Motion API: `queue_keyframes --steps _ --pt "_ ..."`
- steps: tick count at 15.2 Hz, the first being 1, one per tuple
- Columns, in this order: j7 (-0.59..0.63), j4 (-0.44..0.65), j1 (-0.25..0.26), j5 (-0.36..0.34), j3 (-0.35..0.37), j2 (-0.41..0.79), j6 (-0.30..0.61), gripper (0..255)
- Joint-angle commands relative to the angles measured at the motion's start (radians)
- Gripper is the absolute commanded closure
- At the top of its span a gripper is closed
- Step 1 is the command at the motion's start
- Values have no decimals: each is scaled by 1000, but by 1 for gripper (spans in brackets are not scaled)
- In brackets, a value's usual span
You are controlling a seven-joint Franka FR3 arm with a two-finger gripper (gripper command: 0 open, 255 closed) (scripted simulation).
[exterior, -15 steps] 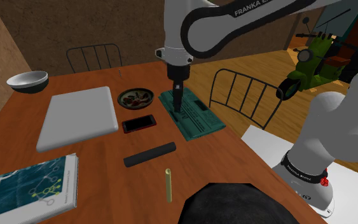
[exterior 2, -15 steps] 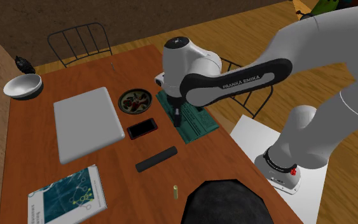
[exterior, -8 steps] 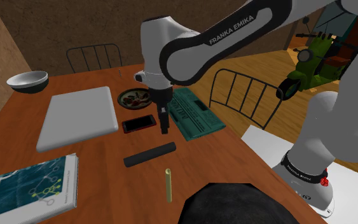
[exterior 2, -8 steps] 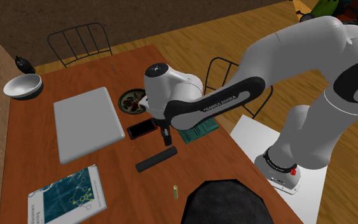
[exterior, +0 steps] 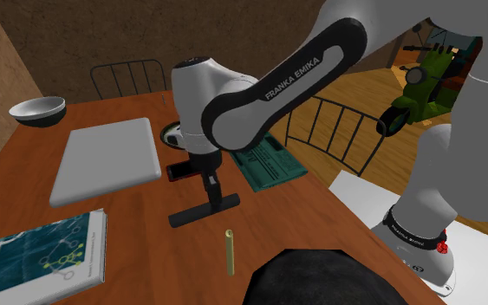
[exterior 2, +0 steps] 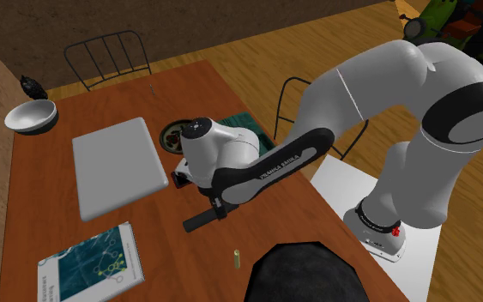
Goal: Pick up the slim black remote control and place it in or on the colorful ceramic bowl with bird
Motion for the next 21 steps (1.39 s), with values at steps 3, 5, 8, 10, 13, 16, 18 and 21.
queue_keyframes --steps 3,5,8,10,13,16,18,21 --pt "4 -18 5 -7 1 32 50 0" --pt "6 -26 6 -9 1 44 69 0" --pt "6 -26 6 -9 1 44 69 0" --pt "6 -26 6 -9 1 44 69 0" --pt "6 -26 6 -9 1 44 69 255" --pt "7 -28 6 -9 1 43 70 255" --pt "7 -28 7 -8 2 42 70 255" --pt "7 -28 7 -8 2 42 70 255"
